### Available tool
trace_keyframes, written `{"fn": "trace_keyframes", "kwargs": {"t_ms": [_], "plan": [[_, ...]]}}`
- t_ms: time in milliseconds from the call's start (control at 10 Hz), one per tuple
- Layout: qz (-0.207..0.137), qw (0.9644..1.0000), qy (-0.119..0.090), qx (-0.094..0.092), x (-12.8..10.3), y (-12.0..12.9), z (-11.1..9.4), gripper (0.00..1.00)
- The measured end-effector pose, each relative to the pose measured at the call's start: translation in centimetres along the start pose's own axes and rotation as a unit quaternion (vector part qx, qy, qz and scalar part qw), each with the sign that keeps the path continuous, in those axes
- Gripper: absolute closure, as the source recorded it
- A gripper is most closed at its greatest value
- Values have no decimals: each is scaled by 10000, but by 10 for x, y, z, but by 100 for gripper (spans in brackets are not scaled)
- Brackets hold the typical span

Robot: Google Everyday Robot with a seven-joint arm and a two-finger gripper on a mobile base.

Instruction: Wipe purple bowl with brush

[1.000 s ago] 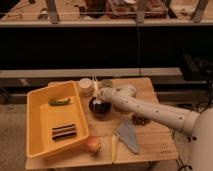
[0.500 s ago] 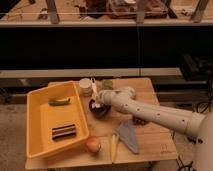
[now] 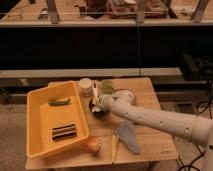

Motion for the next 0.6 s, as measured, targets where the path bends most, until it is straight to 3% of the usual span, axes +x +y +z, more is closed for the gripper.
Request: {"fn": "trace_keyframes", "kwargs": {"t_ms": [300, 600], "plan": [[114, 9992, 248, -301, 6, 33, -22, 100], [126, 9980, 474, -408, 11, 47, -25, 100]]}}
